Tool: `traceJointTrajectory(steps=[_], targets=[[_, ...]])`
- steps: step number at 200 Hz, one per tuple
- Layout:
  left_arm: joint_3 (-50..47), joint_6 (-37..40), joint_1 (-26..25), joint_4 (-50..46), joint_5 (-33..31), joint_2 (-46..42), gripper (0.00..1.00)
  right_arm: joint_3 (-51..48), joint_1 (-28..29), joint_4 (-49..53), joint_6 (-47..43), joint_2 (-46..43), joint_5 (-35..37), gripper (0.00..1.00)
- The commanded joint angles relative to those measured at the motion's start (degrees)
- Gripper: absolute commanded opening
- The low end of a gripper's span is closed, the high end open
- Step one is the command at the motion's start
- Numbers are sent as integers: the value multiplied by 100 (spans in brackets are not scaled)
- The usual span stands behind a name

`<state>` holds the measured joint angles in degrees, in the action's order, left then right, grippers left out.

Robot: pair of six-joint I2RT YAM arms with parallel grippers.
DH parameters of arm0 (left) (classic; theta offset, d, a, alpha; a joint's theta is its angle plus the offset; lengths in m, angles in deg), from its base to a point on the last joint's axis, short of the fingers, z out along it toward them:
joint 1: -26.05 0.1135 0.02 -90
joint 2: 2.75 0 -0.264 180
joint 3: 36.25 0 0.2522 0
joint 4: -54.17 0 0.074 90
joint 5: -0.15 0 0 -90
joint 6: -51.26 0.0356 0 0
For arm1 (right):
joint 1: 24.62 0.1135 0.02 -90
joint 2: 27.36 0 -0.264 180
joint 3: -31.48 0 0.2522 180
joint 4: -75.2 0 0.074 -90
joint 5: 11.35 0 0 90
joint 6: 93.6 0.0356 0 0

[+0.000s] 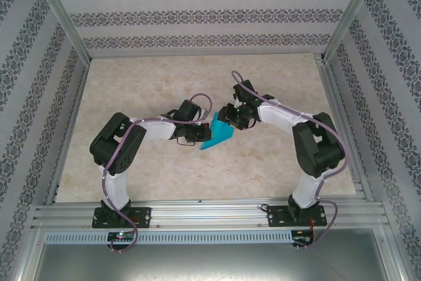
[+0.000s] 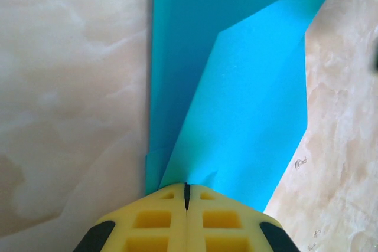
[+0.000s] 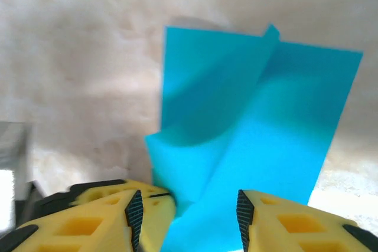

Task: Fold a paper plane with a square sheet of paper (pick it up from the middle)
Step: Fourth fold the wing at the center of the table.

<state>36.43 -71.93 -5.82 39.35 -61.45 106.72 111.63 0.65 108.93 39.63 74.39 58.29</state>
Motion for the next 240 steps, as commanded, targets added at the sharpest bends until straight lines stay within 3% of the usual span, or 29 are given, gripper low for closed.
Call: traceJointTrajectory(steps=[1,35,66,153,240], targets=[[-192,171,-42,-1163,-396,278,0,-394,0,-667,-378,-158,-433,43],[-137,182,-38,-1264,-416,341,0,-811,32,-1573,-587,-19,-996,14],[-117,137,-38,-1326,-465,382,0,-925,123,-1884,-796,165,-1107,0],[-65,109,-38,-1535,-516,323,0,-960,311,-1861,-1004,555,-949,0],[-89,157,-42,-1726,-957,328,0,-818,-117,-1622,-1605,816,-471,0]])
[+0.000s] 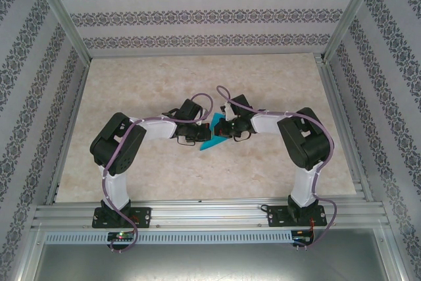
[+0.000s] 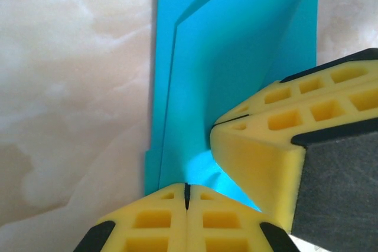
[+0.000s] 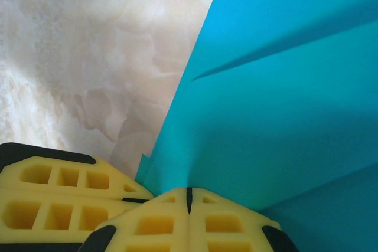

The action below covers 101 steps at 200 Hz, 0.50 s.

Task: Fold a paper plane with a square sheet of paper (pick it up from the middle)
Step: Fourth fold the wing at the center of the table.

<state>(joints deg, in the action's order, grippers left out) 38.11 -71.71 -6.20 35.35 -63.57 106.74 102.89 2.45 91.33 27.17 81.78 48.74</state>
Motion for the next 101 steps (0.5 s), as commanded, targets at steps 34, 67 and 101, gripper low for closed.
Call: traceJointTrajectory(steps=[34,67,101], targets=[[-286,126,-18,-1287,-667,365,0,349,-635,309,-465,93,456,0],[-266,159,-18,-1326,-679,338,0,368,-688,171,-310,-240,195,0],[-276,72,-27,-1231,-784,351,0,-66,-432,-336,80,-831,-84,0]])
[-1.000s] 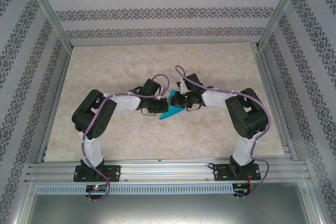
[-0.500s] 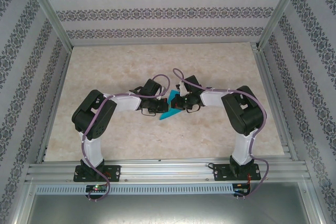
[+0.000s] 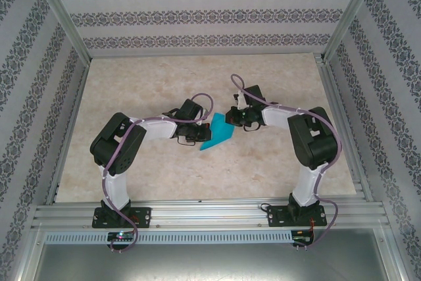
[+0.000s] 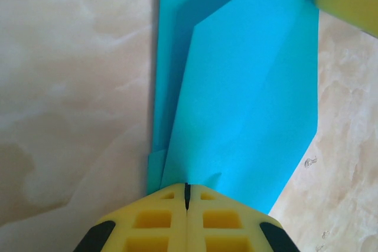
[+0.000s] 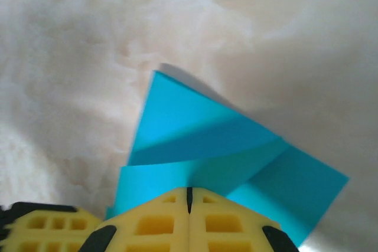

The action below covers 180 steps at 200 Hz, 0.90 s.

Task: Fold a paper plane with a square sheet of paper (pick it up from the middle)
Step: Fourth fold the wing at the center of the table.

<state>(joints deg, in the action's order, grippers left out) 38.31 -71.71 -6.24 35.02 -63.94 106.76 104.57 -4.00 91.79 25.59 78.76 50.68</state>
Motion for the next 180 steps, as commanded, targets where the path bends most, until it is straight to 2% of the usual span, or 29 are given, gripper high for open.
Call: traceJointTrajectory(steps=[1,42,123,180], targets=[[-292,67,-23,-1191,-746,350,0,-240,218,-390,250,-539,-283,0],[-323,63,-23,-1160,-731,343,0,-361,431,-468,482,-413,-473,0],[-267,80,-60,-1241,-792,367,0,91,557,-97,229,462,-603,0],[-348,78,-80,-1513,-1169,343,0,334,-59,320,-175,874,-241,0]])
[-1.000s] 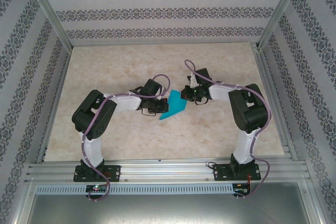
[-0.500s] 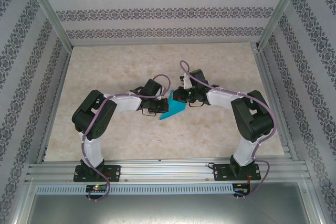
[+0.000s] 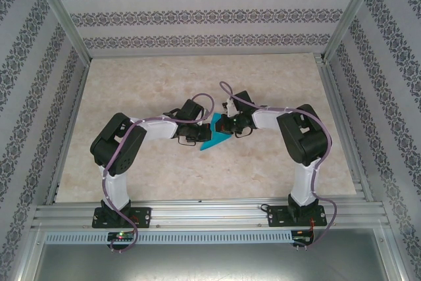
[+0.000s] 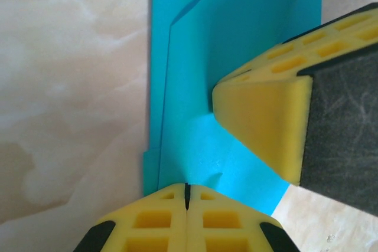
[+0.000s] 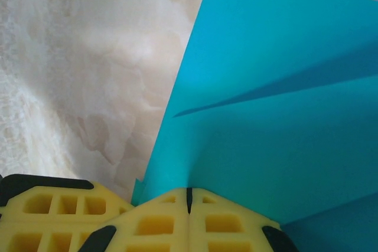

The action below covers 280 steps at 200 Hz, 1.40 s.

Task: Fold a paper plane with a square sheet of paper (pick it up from the middle)
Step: Fourth fold the wing at the center of the table.

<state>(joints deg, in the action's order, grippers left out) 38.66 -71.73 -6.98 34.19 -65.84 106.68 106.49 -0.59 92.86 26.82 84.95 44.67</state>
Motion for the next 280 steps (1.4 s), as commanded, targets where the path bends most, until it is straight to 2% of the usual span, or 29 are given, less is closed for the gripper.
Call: traceJointTrajectory(steps=[1,41,64,84,104,137,171,207,236,280], targets=[[-392,81,-3,-1428,-978,351,0,141,-417,210,-294,256,363,0],[-481,104,-3,-1451,-1006,314,0,270,-949,166,-208,184,418,0],[-460,126,-1,-1453,-987,285,0,238,-1050,4,-54,-125,350,0],[-456,126,-12,-1418,-965,246,0,-101,-883,-511,-18,-628,216,0],[-445,121,-19,-1397,-967,253,0,-215,-579,-512,-56,-845,219,0],[-432,135,-19,-1408,-953,243,0,-236,-166,-569,88,-506,53,0],[-442,145,-19,-1411,-953,249,0,-186,-137,-654,123,-121,-113,0],[-454,153,-19,-1399,-943,249,0,-197,-489,-719,68,63,41,0],[-533,153,-23,-1252,-678,148,0,-97,-896,-779,367,289,432,0],[-507,232,-19,-1343,-704,116,0,141,-1354,-860,697,438,673,0]])
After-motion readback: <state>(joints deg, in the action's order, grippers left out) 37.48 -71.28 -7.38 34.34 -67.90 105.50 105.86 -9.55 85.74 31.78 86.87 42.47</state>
